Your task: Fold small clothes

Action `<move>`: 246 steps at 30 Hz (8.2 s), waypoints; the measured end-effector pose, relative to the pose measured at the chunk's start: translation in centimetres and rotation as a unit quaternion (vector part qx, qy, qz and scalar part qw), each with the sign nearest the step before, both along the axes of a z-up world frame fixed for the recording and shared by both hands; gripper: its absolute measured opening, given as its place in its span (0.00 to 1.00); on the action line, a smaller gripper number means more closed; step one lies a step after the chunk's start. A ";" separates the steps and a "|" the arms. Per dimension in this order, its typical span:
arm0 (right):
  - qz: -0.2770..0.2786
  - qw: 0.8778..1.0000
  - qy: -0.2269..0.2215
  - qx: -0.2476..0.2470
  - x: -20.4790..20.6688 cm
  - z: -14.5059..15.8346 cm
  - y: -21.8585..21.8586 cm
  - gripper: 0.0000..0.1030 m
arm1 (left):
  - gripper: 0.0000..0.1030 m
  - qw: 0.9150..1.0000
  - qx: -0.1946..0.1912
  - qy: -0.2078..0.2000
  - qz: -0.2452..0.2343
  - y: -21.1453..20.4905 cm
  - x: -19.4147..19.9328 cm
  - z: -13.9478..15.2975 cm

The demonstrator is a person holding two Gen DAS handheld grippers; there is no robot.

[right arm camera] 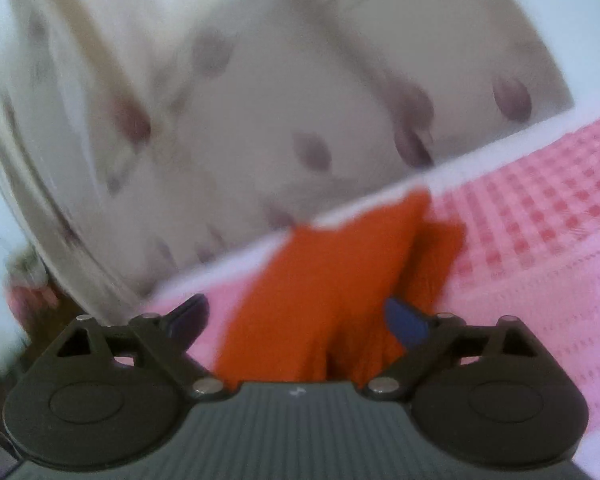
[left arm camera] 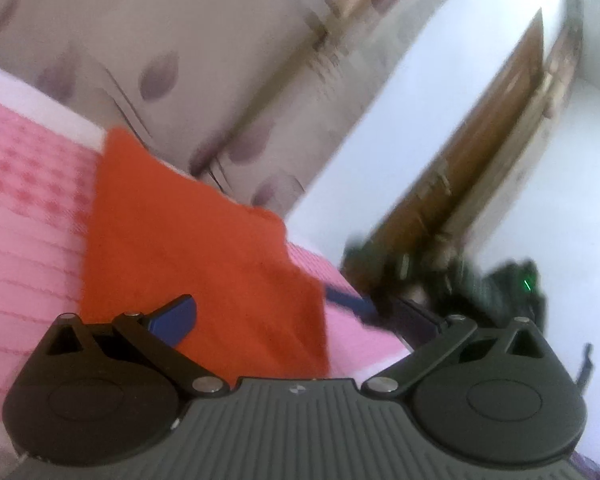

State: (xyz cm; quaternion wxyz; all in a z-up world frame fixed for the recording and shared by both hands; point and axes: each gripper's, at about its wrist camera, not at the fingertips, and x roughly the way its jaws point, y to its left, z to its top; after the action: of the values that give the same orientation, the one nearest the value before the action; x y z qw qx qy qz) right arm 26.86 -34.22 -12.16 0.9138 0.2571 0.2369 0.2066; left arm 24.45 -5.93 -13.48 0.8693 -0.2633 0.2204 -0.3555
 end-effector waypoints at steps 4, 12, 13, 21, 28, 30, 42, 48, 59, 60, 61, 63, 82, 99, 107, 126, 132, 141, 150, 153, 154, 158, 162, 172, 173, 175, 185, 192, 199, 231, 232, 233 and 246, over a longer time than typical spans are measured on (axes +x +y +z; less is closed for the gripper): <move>0.019 0.997 0.038 -0.059 1.8 -0.9 2.7 0.50 | 1.00 0.999 0.013 0.000 0.042 0.7 -0.2 0.1; -0.029 0.989 0.021 -0.144 3.1 1.4 0.6 0.13 | 1.00 0.998 0.031 -0.014 0.054 0.4 -0.3 0.4; -0.032 0.988 0.021 -0.149 3.0 1.7 0.3 0.13 | 1.00 0.998 0.033 -0.015 0.052 0.3 -0.3 0.4; -0.039 0.993 0.104 -0.027 1.9 -3.3 -2.1 0.25 | 1.00 0.998 0.032 -0.001 0.053 0.5 0.1 0.1; -0.069 0.997 -0.008 -0.040 -1.9 1.2 -1.4 0.44 | 1.00 0.998 0.036 0.000 0.043 0.2 0.2 0.0; -0.038 0.998 -0.027 -0.041 -1.6 2.3 -0.1 0.44 | 1.00 0.998 0.037 -0.003 0.044 0.2 0.1 0.1; 0.030 0.973 0.058 -0.219 -2.4 -2.2 2.3 0.44 | 1.00 0.997 0.042 0.016 0.064 0.9 0.7 0.1; -0.006 0.991 -0.002 -0.136 -3.5 2.2 0.5 0.46 | 1.00 0.997 0.069 -0.011 0.042 -0.3 0.1 0.3; -0.021 0.970 0.011 -0.240 6.9 -1.6 4.4 0.46 | 1.00 0.993 0.099 -0.008 0.064 -0.7 0.1 0.3; -0.027 0.970 0.004 -0.241 6.7 -1.7 4.5 0.46 | 1.00 0.992 0.105 -0.007 0.072 -0.8 0.2 0.3; -0.032 0.968 0.001 -0.250 6.7 -1.4 4.9 0.50 | 1.00 0.991 0.112 -0.003 0.078 -0.8 0.3 0.3; -0.052 0.963 0.004 -0.265 6.4 -1.6 5.3 0.68 | 1.00 0.989 0.123 0.001 0.087 -0.9 0.5 0.3; -0.064 0.974 0.061 -0.210 7.9 -1.8 3.0 1.00 | 1.00 0.966 0.218 0.027 0.135 -2.2 1.1 0.3; -0.078 0.988 0.057 -0.118 4.6 -1.3 1.5 1.00 | 1.00 0.962 0.224 0.041 0.148 -2.2 1.3 0.2; -0.076 0.986 0.075 -0.125 3.6 -1.4 2.5 1.00 | 1.00 0.955 0.246 0.040 0.159 -2.7 1.3 0.2; -0.041 0.983 0.079 -0.161 3.3 -1.3 3.4 1.00 | 1.00 0.934 0.287 0.053 0.206 -3.4 1.4 0.2; -0.068 0.990 0.075 -0.093 2.9 -1.5 1.5 1.00 | 1.00 0.937 0.279 0.056 0.201 -3.1 1.6 0.3; -0.069 0.993 0.071 -0.068 2.9 -1.8 0.6 1.00 | 1.00 0.922 0.348 -0.003 0.170 -4.2 2.3 1.1; -0.072 0.992 0.070 -0.082 2.8 -1.7 1.0 1.00 | 1.00 0.919 0.363 -0.026 0.152 -4.3 3.7 1.0; -0.071 0.991 0.070 -0.092 2.8 -1.6 1.2 1.00 | 1.00 0.917 0.370 -0.039 0.143 -4.4 4.3 1.2; -0.071 0.991 0.070 -0.092 2.9 -1.6 1.2 1.00 | 1.00 0.917 0.372 -0.043 0.140 -4.5 4.5 1.3; -0.071 0.991 0.070 -0.086 2.9 -1.6 1.1 1.00 | 1.00 0.917 0.375 -0.053 0.127 -4.5 5.6 1.5; -0.071 0.991 0.070 -0.091 2.9 -1.7 1.2 1.00 | 1.00 0.919 0.372 -0.057 0.114 -4.2 6.6 1.7; -0.070 0.990 0.070 -0.101 3.1 -1.6 1.3 1.00 | 1.00 0.932 0.350 -0.049 0.078 -3.9 8.8 1.4; -0.069 0.990 0.070 -0.102 3.1 -1.6 1.3 1.00 | 1.00 0.938 0.337 -0.039 0.071 -3.5 9.2 1.3; -0.069 0.990 0.070 -0.102 3.1 -1.7 1.2 1.00 | 1.00 0.953 0.300 -0.010 0.049 -2.7 10.0 1.1; -0.077 0.989 0.074 -0.104 3.2 -1.6 1.2 1.00 | 0.97 0.988 0.102 0.106 -0.042 1.1 15.1 -0.9; -0.079 0.992 0.089 -0.041 3.5 -1.6 -0.7 1.00 | 0.60 0.988 0.068 0.133 -0.033 1.9 16.4 -1.5; -0.027 0.991 0.117 0.050 6.0 -2.3 -3.7 1.00 | 0.57 0.989 0.061 0.131 -0.033 2.2 16.4 -1.7; 0.131 0.983 0.115 0.060 12.9 -2.5 -1.8 0.98 | 0.55 0.986 0.134 0.092 -0.026 -0.6 15.9 -0.9; 0.130 0.983 0.115 0.061 12.9 -2.6 -1.8 0.98 | 0.55 0.986 0.134 0.090 -0.026 -0.5 15.8 -1.0; 0.127 0.984 0.113 0.060 12.9 -2.6 -1.8 0.98 | 0.55 0.987 0.133 0.092 -0.027 -0.5 15.9 -0.9; 0.108 0.989 0.100 -0.030 12.4 -1.6 0.4 0.36 | 0.32 0.984 0.157 0.075 0.024 -1.1 14.4 -0.6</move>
State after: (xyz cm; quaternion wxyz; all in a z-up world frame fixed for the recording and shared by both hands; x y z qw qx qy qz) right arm 39.23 -33.86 -13.80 0.8652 0.2218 0.3592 0.2706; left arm 38.86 -7.03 -14.03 0.8892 -0.1545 0.3318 -0.2746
